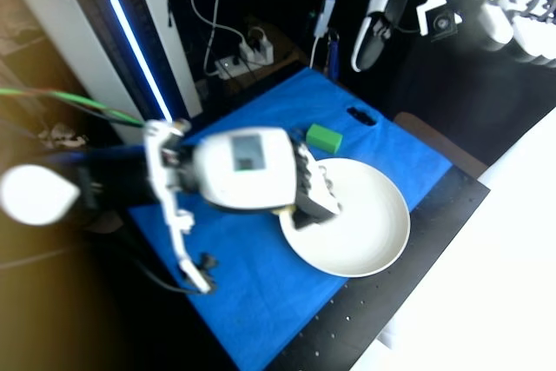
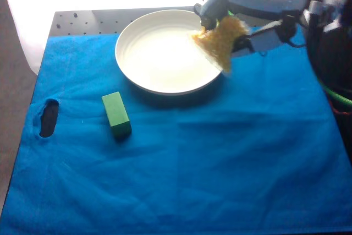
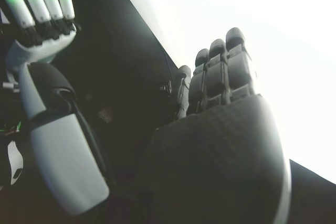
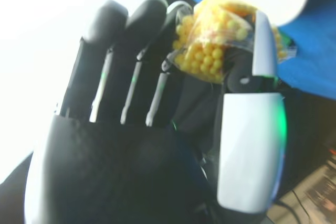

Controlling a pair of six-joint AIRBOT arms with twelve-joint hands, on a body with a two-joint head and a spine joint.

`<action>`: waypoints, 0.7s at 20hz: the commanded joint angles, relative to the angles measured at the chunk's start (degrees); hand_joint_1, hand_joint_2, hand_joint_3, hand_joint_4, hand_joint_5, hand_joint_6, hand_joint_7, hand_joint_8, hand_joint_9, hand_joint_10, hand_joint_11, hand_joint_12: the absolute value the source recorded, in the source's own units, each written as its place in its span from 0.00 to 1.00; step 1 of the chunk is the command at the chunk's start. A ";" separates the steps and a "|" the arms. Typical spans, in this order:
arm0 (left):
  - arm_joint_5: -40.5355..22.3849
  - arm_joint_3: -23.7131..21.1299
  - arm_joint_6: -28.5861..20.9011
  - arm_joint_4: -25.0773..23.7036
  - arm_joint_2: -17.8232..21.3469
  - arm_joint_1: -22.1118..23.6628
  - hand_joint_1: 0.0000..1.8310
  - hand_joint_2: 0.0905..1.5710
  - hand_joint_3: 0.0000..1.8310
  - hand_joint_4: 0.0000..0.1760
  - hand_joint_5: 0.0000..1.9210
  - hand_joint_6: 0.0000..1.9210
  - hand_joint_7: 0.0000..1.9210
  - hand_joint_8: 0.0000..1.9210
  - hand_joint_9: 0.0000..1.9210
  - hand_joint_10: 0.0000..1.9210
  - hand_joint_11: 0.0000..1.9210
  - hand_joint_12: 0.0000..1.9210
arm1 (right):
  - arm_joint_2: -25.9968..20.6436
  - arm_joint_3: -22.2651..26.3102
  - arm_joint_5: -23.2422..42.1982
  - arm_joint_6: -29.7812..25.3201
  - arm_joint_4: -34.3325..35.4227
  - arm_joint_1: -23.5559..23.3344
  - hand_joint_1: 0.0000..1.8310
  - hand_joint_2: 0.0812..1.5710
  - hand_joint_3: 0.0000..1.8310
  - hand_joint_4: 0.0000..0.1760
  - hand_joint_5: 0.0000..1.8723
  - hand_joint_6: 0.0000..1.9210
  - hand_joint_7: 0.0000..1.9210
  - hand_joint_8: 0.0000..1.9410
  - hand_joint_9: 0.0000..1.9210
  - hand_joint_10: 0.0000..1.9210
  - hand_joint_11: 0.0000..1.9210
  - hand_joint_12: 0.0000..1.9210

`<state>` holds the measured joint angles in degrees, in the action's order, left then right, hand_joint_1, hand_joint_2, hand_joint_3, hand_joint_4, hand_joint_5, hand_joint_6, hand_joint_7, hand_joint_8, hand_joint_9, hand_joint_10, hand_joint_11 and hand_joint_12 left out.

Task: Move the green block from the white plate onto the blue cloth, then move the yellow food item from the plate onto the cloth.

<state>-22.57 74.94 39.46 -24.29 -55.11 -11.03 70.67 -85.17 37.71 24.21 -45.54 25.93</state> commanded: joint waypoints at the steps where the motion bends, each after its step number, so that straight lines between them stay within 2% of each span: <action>1: -6.16 0.24 0.08 1.48 -0.05 0.29 0.44 0.44 0.00 0.68 0.00 0.00 0.04 0.00 0.04 0.00 0.03 0.05 | -0.46 0.77 5.31 0.19 2.17 -0.33 0.70 0.65 0.00 0.00 0.56 0.34 0.57 0.43 0.47 0.66 0.36 0.94; 2: -6.21 0.25 0.08 1.66 -0.03 0.13 0.45 0.44 0.00 0.68 0.00 0.00 0.04 0.00 0.04 0.00 0.03 0.04 | -1.10 1.57 5.31 0.19 2.02 0.27 0.69 0.67 0.00 0.00 0.55 0.44 0.56 0.45 0.51 0.65 0.40 0.92; 3: -6.22 0.25 0.09 1.67 -0.02 0.01 0.45 0.44 0.00 0.68 0.00 0.00 0.04 0.00 0.04 0.00 0.03 0.04 | -1.69 2.32 5.37 0.19 2.02 0.95 0.69 0.67 0.00 0.00 0.55 0.44 0.56 0.45 0.51 0.65 0.40 0.92; 4: -6.29 0.25 0.10 1.66 -0.02 -0.09 0.45 0.43 0.00 0.66 0.00 0.00 0.05 0.01 0.04 0.00 0.03 0.04 | -2.64 3.36 5.44 0.19 1.81 1.61 0.69 0.67 0.00 0.00 0.54 0.46 0.55 0.47 0.46 0.63 0.31 0.93; 5: -6.40 0.25 0.11 1.71 -0.03 -0.09 0.45 0.43 0.00 0.72 0.00 0.00 0.05 0.01 0.04 0.00 0.02 0.04 | -3.17 4.09 5.44 0.19 1.26 1.78 0.69 0.67 0.00 0.00 0.54 0.46 0.55 0.47 0.45 0.62 0.29 0.92; 9: -6.51 0.25 0.12 2.02 -0.03 -0.23 0.45 0.44 0.00 0.72 0.00 0.00 0.04 0.00 0.03 0.00 0.01 0.04 | -3.57 5.18 5.44 0.19 1.09 4.48 0.69 0.68 0.00 0.00 0.53 0.48 0.54 0.49 0.44 0.59 0.29 0.88; 10: -6.56 0.24 0.12 2.18 -0.03 -0.24 0.45 0.43 0.00 0.69 0.00 0.00 0.04 0.00 0.03 0.00 0.02 0.04 | -3.54 5.32 5.44 0.19 1.10 5.14 0.74 0.64 0.00 0.00 0.49 0.19 0.58 0.41 0.45 0.62 0.31 0.89; 11: -6.56 0.24 0.12 2.22 -0.03 -0.27 0.44 0.43 0.00 0.69 0.00 0.00 0.04 0.00 0.03 0.00 0.02 0.04 | -3.54 5.40 5.44 0.19 1.09 5.46 0.75 0.63 0.00 0.00 0.51 0.06 0.60 0.38 0.46 0.61 0.34 0.88; 12: -6.56 0.24 0.12 2.24 -0.03 -0.29 0.44 0.43 0.00 0.69 0.00 0.00 0.04 0.00 0.03 0.00 0.02 0.04 | -3.50 5.41 5.44 0.19 1.09 5.65 0.75 0.63 0.00 0.00 0.51 0.06 0.60 0.38 0.46 0.61 0.34 0.88; 13: -6.56 0.23 0.12 2.31 -0.03 -0.33 0.44 0.44 0.00 0.69 0.00 0.00 0.03 0.00 0.02 0.00 0.01 0.04 | -3.52 5.41 5.43 0.19 1.09 5.68 0.60 0.58 0.00 0.00 0.47 0.00 0.57 0.13 0.45 0.50 0.32 0.83; 14: -6.58 0.22 0.11 2.37 -0.03 -0.38 0.44 0.43 0.00 0.75 0.00 0.00 0.03 0.00 0.02 0.00 0.01 0.04 | -3.59 5.41 5.43 0.19 1.09 5.68 0.56 0.56 0.00 0.00 0.42 0.00 0.54 0.07 0.41 0.47 0.28 0.81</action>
<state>-22.98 74.98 39.48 -23.33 -55.11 -11.88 67.16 -79.81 37.93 24.21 -46.98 32.45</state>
